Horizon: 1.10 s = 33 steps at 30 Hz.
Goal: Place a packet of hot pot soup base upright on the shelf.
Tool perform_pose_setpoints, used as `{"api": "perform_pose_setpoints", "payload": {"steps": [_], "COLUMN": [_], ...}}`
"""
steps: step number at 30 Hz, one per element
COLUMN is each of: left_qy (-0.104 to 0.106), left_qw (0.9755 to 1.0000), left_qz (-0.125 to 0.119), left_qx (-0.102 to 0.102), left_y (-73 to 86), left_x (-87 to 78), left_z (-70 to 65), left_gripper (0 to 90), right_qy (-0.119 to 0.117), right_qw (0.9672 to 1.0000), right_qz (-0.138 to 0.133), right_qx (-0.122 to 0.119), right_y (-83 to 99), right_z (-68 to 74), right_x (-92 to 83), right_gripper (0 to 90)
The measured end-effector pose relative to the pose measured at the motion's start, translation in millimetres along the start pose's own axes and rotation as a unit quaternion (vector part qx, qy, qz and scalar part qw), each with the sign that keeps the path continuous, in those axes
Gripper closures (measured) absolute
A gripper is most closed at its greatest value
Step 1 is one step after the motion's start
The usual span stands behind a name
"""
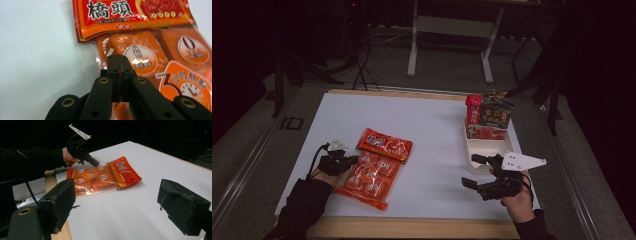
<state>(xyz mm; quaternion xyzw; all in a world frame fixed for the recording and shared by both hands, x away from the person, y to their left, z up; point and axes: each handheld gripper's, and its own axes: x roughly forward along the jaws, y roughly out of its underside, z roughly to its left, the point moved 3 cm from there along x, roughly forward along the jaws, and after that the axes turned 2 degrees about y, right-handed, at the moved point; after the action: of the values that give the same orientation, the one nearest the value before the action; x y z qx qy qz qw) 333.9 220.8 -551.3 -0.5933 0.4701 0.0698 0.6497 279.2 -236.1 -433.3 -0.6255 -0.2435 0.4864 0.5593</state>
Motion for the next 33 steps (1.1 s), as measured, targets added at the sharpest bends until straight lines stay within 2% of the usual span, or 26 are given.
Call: {"api": "perform_pose_setpoints", "payload": {"steps": [2, 6, 12, 16, 18, 21, 26, 29, 33], "left_qy": [0.003, 0.009, 0.017, 0.027, 0.018, 0.023, 0.014, 0.023, 0.031], "left_qw": [1.0000, 0.9999, 0.9996, 0.9986, 0.9981, 0.9982, 0.9974, 0.9974, 0.9973], "left_qz": [0.004, 0.005, 0.020, 0.042, 0.055, 0.050, 0.058, 0.058, 0.053], "left_qx": [0.008, 0.007, 0.010, 0.013, 0.022, 0.025, 0.042, 0.037, 0.041], "left_y": [1.4, 5.2, 15.7, 23.3, 26.5, 28.2, 26.6, 26.6, 24.3], "left_x": [-4.8, -16.3, -27.2, -26.2, -25.1, -24.8, -23.7, -22.4, -19.0], "left_z": [0.7, 2.6, 0.1, -4.8, -5.5, -5.5, -10.8, -15.2, -22.6], "left_gripper": [90.0, 90.0, 90.0, 90.0, 90.0, 90.0, 90.0, 90.0, 90.0], "right_qy": [0.001, 0.002, -0.001, -0.001, -0.002, -0.001, -0.002, -0.003, -0.005], "right_qw": [1.0000, 1.0000, 1.0000, 1.0000, 1.0000, 1.0000, 1.0000, 1.0000, 1.0000], "right_qz": [-0.001, -0.002, -0.001, 0.001, 0.000, 0.000, 0.000, 0.001, 0.000], "right_qx": [0.001, 0.002, 0.000, 0.000, 0.001, 0.001, 0.002, 0.003, 0.004], "right_y": [0.0, 0.1, -0.5, -0.4, -0.4, -0.4, -0.3, -0.4, -0.4], "right_z": [-0.7, -1.2, 0.3, 0.4, 0.4, 0.2, 0.2, 0.6, 0.8], "right_x": [-0.6, -0.5, 1.1, 1.8, 1.8, 1.5, 2.8, 3.9, 4.4], "right_gripper": [14.7, 14.7, 14.7, 14.6, 14.7, 14.6, 14.7, 14.6, 14.7]}}
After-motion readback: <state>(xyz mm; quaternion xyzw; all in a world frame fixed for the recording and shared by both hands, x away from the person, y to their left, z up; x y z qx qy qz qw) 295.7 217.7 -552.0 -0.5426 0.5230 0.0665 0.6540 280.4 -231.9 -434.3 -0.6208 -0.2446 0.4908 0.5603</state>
